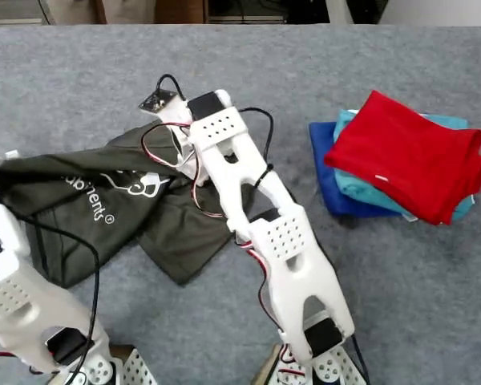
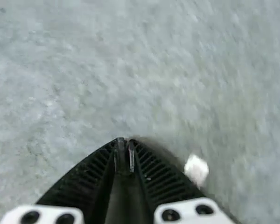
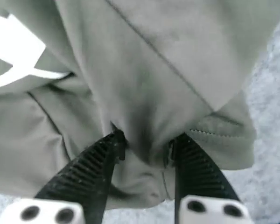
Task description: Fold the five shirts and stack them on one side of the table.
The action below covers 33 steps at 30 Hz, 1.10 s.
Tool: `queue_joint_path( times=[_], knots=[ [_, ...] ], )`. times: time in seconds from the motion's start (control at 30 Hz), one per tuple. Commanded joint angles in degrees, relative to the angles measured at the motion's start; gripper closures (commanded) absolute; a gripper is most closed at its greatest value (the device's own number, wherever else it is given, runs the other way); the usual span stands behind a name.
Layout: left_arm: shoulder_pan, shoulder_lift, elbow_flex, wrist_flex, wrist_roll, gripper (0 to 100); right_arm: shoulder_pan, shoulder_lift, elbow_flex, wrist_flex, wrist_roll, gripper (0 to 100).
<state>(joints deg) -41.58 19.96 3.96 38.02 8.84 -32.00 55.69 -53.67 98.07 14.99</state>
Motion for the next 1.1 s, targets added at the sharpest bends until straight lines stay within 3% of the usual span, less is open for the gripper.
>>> queue_joint_path(
  times=[0.0, 0.1, 0.33, 0.63, 0.77, 0.9, 1.07],
  knots=[
    [2.0, -0.3, -3.0, 1.8, -1.8, 98, -0.9, 0.2, 0.8, 1.4, 0.7, 81.7],
    [2.0, -0.7, -2.3, 3.5, -2.2, 98, -1.0, 2.3, 3.0, 2.6, 2.5, 81.7],
    [1.4, -0.8, -1.7, 10.5, -12.2, 98, -1.8, 1.3, 14.0, 4.1, 2.7, 81.8],
    [0.9, -9.3, 6.4, 13.5, -25.2, 98, -7.8, -16.7, 48.4, -5.9, 6.2, 81.8],
    [2.2, -14.6, 12.7, 10.4, -25.8, 98, -6.2, -27.9, 59.6, -9.6, 8.9, 81.8],
    [4.0, -17.5, 20.0, 4.8, -25.7, 98, -3.2, -37.8, 56.0, -7.0, 11.0, 81.6],
    [4.7, -17.5, 25.1, -0.2, -21.5, 98, -1.9, -40.2, 37.6, 1.1, 12.1, 81.5]
  ],
)
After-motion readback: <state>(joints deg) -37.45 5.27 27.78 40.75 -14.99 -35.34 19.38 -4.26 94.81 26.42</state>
